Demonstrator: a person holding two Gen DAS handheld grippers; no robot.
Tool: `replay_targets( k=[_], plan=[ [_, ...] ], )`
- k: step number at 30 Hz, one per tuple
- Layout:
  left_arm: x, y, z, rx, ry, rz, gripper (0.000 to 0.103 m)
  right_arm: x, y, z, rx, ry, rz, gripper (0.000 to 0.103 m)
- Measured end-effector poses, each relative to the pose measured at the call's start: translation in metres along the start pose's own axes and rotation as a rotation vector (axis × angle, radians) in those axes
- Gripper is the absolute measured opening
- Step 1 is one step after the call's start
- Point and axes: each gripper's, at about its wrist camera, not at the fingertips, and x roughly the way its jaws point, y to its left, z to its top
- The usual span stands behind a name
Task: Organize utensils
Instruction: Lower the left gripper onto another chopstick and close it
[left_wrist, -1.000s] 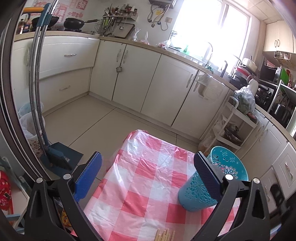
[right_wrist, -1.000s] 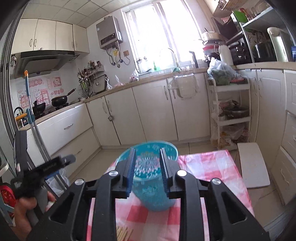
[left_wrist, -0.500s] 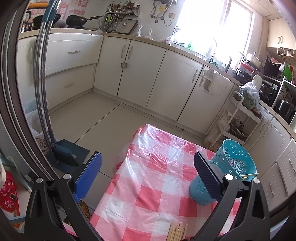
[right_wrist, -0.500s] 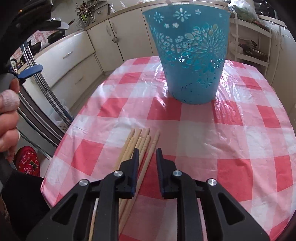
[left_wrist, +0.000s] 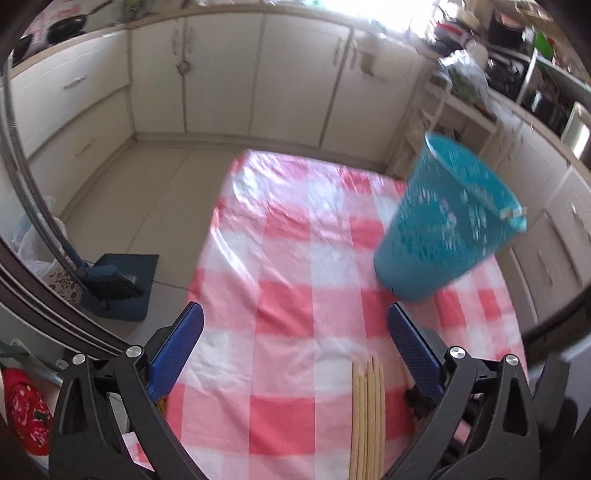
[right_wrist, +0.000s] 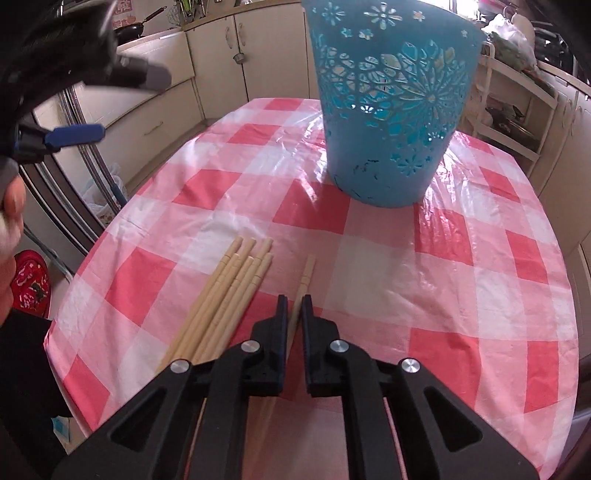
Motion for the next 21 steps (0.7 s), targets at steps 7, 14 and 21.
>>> replay_targets(
  k=[7, 14, 21],
  plan=[
    [0.024, -0.019, -0.052, 0.080, 0.123, 0.000, 0.095, -0.016, -0.049, -0.018, 0.103, -0.012, 0.011, 0.007],
    [0.038, -0.031, -0.066, 0.169, 0.154, 0.099, 0.094, -0.018, -0.051, -0.018, 0.111, -0.030, 0.037, 0.007],
    [0.045, -0.027, -0.064, 0.173, 0.159, 0.145, 0.092, -0.018, -0.054, -0.019, 0.113, -0.036, 0.046, 0.007]
  ],
)
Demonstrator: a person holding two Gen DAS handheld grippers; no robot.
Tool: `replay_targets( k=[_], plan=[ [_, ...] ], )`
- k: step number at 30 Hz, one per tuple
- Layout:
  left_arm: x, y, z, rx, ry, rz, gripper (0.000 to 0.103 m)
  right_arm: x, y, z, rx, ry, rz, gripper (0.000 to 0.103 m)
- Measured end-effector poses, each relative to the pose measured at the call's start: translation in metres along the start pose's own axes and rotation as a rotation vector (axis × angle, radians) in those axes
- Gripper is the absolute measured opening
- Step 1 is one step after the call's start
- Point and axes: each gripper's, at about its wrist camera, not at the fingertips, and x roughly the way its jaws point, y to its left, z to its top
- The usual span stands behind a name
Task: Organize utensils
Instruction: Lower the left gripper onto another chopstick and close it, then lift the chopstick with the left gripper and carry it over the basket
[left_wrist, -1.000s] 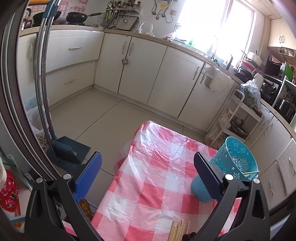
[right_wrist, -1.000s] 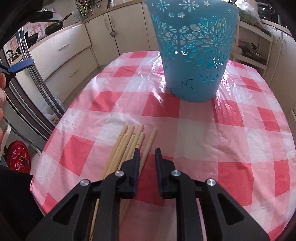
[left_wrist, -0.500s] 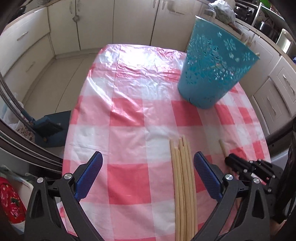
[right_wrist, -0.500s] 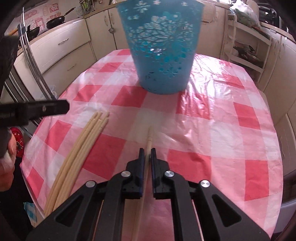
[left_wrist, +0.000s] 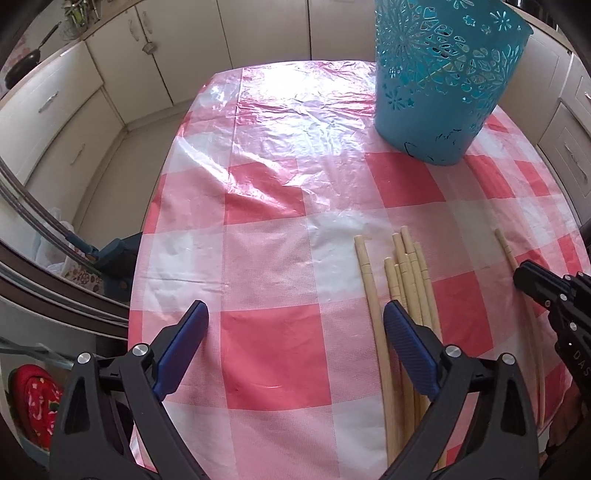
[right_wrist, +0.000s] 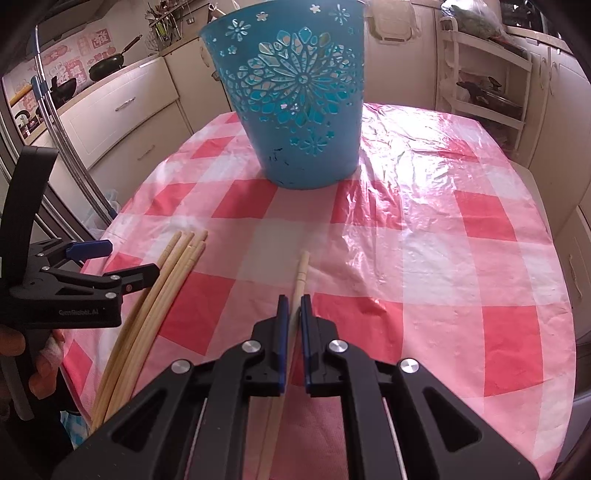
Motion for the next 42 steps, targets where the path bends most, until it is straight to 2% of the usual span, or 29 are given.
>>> replay_targets(
  k=[4, 7, 9, 10, 11, 14, 21, 24, 30, 36, 40, 42],
  plan=[
    [0.001, -0.001, 0.002, 0.013, -0.004, -0.019, 0.087, 0.001, 0.001, 0.001, -0.004, -0.001, -0.006, 0.007],
    [0.000, -0.005, 0.005, 0.019, -0.011, -0.046, 0.073, 0.003, 0.001, 0.003, 0.002, -0.001, -0.008, 0.007],
    [-0.001, -0.008, 0.007, 0.026, -0.024, -0.054, 0.051, 0.004, 0.002, 0.004, 0.002, -0.001, -0.009, 0.007],
    [-0.001, -0.009, 0.009, 0.029, -0.028, -0.060, 0.044, 0.004, 0.002, 0.004, 0.001, -0.001, -0.008, 0.007],
    [-0.002, -0.011, 0.011, 0.031, -0.029, -0.067, 0.031, 0.004, 0.002, 0.005, 0.001, -0.001, -0.008, 0.007],
    [-0.001, -0.011, 0.014, 0.023, -0.028, -0.092, 0.017, 0.005, 0.001, 0.006, 0.005, -0.002, -0.007, 0.007],
    [0.000, -0.012, 0.013, 0.057, -0.014, -0.121, 0.015, 0.007, 0.003, 0.008, -0.014, -0.001, -0.023, 0.007],
    [-0.001, -0.016, 0.014, 0.079, -0.009, -0.125, 0.005, 0.007, 0.001, 0.009, -0.006, 0.001, -0.015, 0.007],
    [0.000, -0.015, 0.014, 0.068, 0.000, -0.136, 0.006, 0.006, -0.007, 0.009, 0.018, -0.003, -0.027, 0.007],
    [-0.001, -0.026, 0.013, 0.141, -0.013, -0.062, 0.007, 0.007, -0.005, 0.010, 0.000, -0.005, -0.030, 0.007],
    [-0.004, -0.026, 0.014, 0.135, -0.014, -0.061, 0.005, 0.007, -0.007, 0.010, 0.010, -0.006, -0.018, 0.007],
    [-0.012, -0.023, 0.017, 0.112, -0.041, -0.071, 0.005, 0.007, -0.009, 0.010, 0.020, -0.009, -0.009, 0.007]
  ],
)
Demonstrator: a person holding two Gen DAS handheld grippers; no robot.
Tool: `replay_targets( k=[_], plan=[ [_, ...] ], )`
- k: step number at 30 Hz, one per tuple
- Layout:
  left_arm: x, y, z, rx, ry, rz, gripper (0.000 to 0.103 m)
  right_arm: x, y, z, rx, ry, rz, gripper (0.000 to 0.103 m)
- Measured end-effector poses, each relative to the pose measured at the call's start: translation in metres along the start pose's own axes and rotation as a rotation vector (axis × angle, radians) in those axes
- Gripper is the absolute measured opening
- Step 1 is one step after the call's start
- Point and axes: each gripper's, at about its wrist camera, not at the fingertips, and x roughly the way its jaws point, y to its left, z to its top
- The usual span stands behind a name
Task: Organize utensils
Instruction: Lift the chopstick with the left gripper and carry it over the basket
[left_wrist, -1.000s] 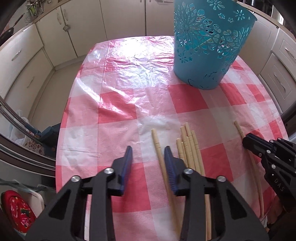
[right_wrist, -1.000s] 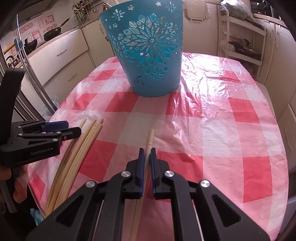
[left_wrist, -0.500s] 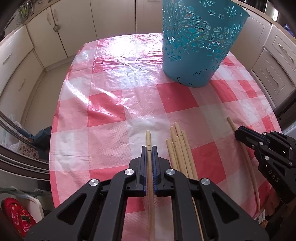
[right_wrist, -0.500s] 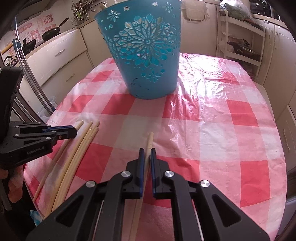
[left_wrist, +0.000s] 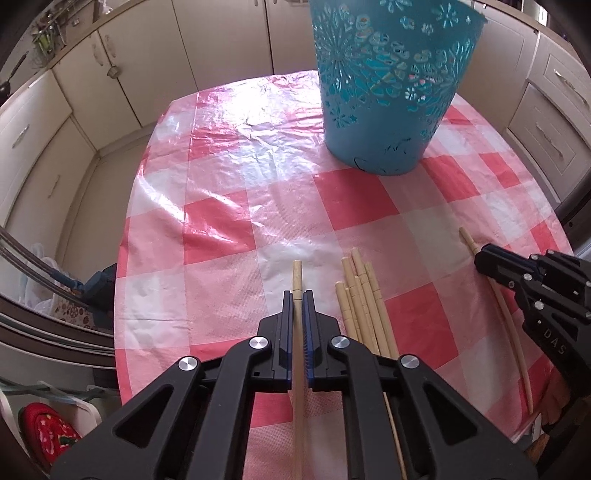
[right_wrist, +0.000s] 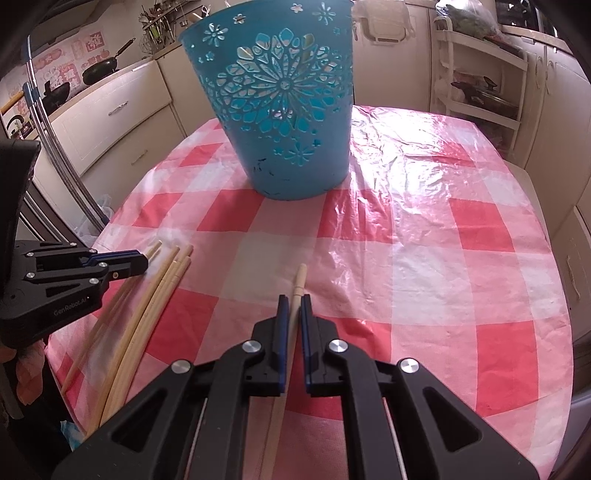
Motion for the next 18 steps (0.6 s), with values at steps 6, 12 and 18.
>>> replay_targets(
  k=[6, 12, 18],
  plan=[
    [-0.028, 0.009, 0.012, -0.056, -0.114, -0.034, 0.005, 0.000, 0.001, 0.000, -0.004, -0.006, -0.006, 0.007],
    [-0.052, 0.009, 0.019, -0.082, -0.237, -0.091, 0.005, 0.001, 0.004, -0.001, -0.013, -0.010, -0.018, 0.007],
    [-0.086, 0.013, 0.023, -0.131, -0.377, -0.189, 0.005, 0.001, 0.006, -0.001, -0.019, -0.011, -0.025, 0.007]
  ],
)
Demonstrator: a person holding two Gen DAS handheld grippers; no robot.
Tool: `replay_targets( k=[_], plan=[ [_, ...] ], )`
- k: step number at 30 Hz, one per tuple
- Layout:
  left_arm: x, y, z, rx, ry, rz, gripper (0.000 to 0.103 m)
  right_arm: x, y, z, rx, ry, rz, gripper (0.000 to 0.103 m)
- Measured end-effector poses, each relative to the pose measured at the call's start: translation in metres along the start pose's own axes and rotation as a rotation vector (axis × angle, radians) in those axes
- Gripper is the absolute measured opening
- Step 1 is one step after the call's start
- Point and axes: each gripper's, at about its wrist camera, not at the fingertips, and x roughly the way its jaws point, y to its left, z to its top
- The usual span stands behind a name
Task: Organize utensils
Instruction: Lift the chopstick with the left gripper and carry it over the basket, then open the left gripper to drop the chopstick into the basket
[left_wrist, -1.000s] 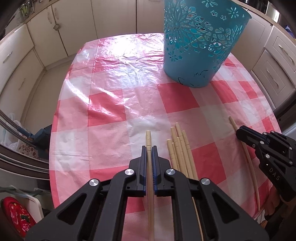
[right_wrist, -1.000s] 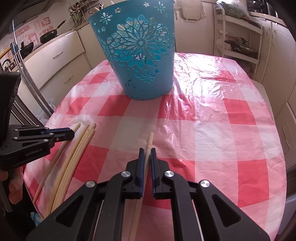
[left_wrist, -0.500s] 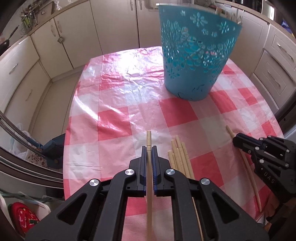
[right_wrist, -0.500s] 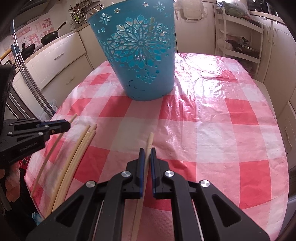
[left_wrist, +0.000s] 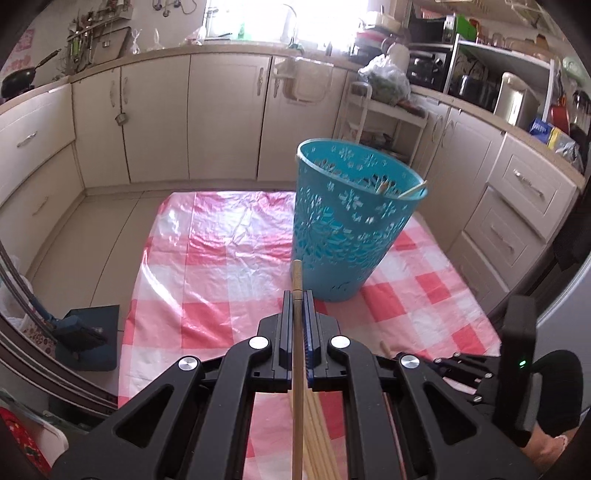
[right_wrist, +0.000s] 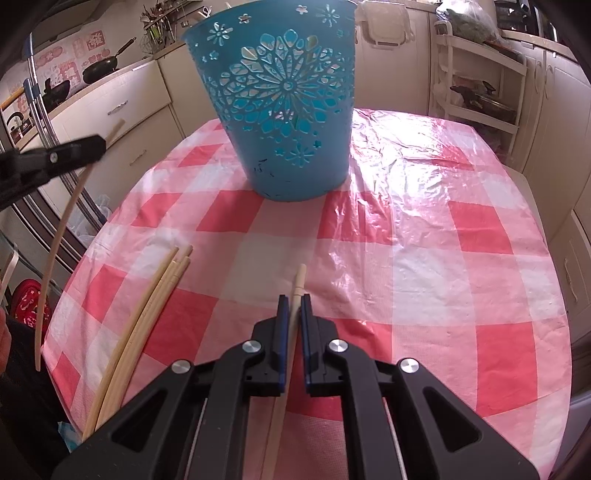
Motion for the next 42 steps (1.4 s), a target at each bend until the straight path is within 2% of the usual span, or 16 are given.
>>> replay_targets(
  k=[3, 10, 16, 21, 25, 27, 33, 37, 42],
  plan=[
    [-0.022, -0.003, 0.015, -0.033, -0.091, -0.070, 0.005, 0.000, 0.001, 0.000, -0.002, 0.000, -0.003, 0.007],
    [-0.073, -0.030, 0.070, -0.028, -0.318, -0.140, 0.005, 0.000, 0.002, -0.001, -0.004, -0.001, -0.005, 0.007],
    [-0.072, -0.051, 0.122, -0.039, -0.470, -0.101, 0.005, 0.000, 0.001, 0.000, -0.001, 0.000, -0.005, 0.007],
    [-0.050, -0.053, 0.157, -0.115, -0.561, -0.057, 0.005, 0.001, 0.001, 0.000, 0.008, 0.001, 0.005, 0.007],
    [-0.019, -0.054, 0.169, -0.129, -0.586, -0.003, 0.005, 0.001, -0.001, 0.001, 0.015, 0.003, 0.016, 0.007],
    [0.000, -0.053, 0.172, -0.134, -0.569, 0.012, 0.005, 0.001, -0.002, 0.001, 0.018, 0.005, 0.024, 0.007],
    [0.042, -0.050, 0.162, -0.160, -0.545, 0.049, 0.005, 0.001, -0.003, 0.001, 0.023, 0.008, 0.035, 0.007],
    [0.056, -0.046, 0.150, -0.168, -0.530, 0.056, 0.005, 0.001, -0.004, 0.002, 0.029, 0.010, 0.043, 0.007],
    [0.071, -0.044, 0.136, -0.144, -0.473, 0.065, 0.005, 0.001, -0.004, 0.002, 0.027, 0.010, 0.042, 0.007]
  ],
)
